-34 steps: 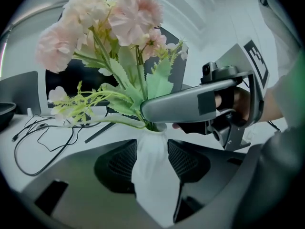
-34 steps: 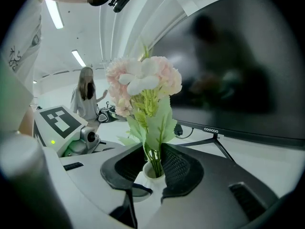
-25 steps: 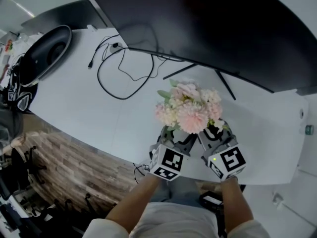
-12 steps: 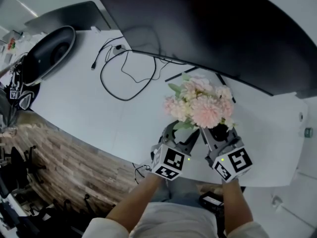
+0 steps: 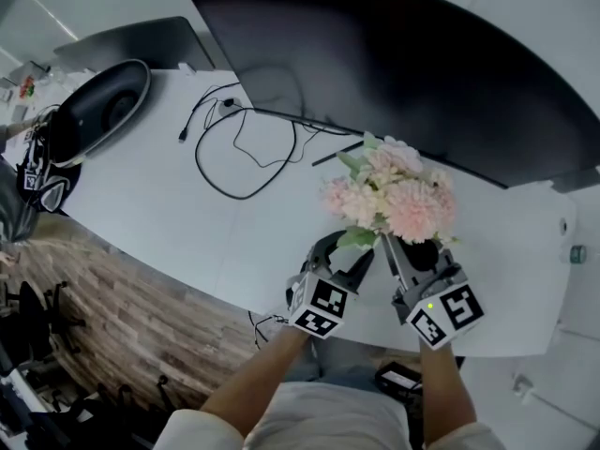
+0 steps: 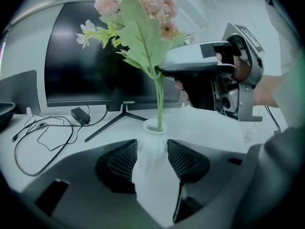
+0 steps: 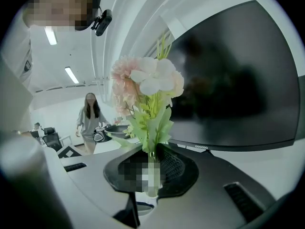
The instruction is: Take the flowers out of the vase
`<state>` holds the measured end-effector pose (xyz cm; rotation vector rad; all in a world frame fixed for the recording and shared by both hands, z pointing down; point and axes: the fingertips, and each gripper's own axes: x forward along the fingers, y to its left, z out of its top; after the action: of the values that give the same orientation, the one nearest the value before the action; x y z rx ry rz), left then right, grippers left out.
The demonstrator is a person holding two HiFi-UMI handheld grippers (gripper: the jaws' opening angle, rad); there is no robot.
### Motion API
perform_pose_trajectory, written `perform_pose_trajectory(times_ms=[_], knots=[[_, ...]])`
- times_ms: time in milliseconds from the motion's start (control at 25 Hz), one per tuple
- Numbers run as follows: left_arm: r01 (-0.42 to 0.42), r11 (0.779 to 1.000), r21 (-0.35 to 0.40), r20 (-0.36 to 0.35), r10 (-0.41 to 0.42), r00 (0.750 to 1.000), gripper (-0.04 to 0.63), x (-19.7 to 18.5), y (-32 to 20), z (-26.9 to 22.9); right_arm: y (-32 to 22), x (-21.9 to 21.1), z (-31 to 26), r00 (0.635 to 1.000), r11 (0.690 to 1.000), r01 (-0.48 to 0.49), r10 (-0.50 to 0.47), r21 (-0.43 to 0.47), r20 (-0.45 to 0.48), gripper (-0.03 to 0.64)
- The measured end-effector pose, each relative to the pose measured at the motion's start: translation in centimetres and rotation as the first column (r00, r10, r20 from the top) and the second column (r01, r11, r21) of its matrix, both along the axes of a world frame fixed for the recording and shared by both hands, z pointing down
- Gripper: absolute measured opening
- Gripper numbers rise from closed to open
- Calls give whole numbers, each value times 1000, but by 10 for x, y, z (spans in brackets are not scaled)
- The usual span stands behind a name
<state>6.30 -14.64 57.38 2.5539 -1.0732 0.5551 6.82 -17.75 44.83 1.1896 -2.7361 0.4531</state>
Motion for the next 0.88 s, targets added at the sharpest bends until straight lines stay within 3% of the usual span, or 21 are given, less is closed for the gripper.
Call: perform_pose_trajectory(times_ms=[880], knots=[[-29,1000,-9,10,29,1000,204,2,-5,8,5,29,-64,997,995,-64,59,83,56,58]])
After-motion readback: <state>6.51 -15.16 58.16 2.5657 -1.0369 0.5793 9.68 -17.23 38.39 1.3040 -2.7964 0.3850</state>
